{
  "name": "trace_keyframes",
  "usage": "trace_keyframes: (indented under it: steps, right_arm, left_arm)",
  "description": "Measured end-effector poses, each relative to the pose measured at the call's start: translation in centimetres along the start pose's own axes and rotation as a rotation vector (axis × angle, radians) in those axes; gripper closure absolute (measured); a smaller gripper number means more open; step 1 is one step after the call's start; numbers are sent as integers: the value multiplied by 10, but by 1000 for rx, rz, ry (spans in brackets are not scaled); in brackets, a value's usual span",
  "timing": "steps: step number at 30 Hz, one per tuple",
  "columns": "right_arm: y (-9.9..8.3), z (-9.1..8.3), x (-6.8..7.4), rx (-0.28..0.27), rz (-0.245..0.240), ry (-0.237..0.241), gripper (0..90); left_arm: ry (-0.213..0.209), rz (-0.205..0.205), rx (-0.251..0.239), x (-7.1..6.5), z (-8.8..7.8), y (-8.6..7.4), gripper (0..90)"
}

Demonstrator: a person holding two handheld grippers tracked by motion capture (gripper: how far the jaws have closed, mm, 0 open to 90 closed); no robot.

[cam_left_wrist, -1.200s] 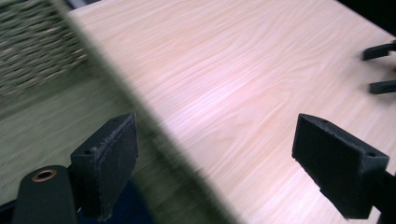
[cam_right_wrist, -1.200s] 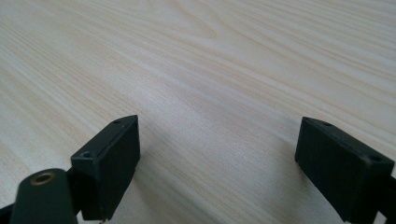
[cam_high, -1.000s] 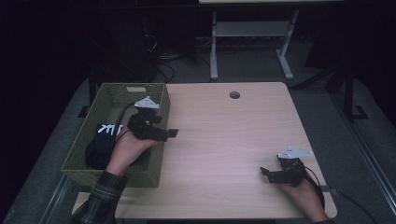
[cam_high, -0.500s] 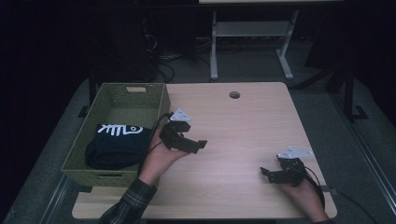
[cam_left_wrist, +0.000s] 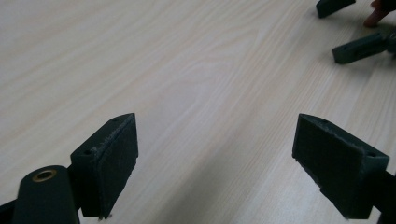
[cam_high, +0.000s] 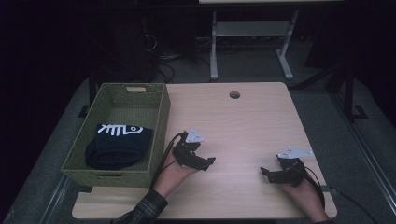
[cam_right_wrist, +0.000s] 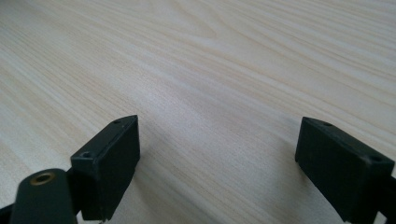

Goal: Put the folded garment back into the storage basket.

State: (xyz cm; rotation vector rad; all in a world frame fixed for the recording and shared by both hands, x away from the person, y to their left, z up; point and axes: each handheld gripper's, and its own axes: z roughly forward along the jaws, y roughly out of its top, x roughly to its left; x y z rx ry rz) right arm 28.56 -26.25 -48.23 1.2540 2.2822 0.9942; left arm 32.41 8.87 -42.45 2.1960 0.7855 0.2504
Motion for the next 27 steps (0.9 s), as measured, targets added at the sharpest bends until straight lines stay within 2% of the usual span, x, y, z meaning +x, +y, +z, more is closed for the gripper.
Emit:
trace_keyframes:
  steps: [5, 9, 13, 16, 20, 27]
  right_arm:
    - [0, 0, 0, 0, 0, 0, 136]
    - [0, 0, 0, -1, -2, -1, 136]
    - [0, 0, 0, -1, -2, -1, 136]
    - [0, 0, 0, -1, -3, -1, 136]
    - [0, 0, 0, -2, -4, 0, 136]
    - [0, 0, 0, -2, -4, 0, 136]
  left_arm:
    - [1, 6, 22, 2, 14, -14, 141]
    - [12, 25, 62, 3, 24, -24, 136]
    - [0, 40, 42, 5, 28, -31, 130]
    - [1, 39, 48, 7, 32, -37, 129]
    - [18, 86, 27, 5, 34, -41, 126]
    - [20, 83, 22, 5, 34, -42, 127]
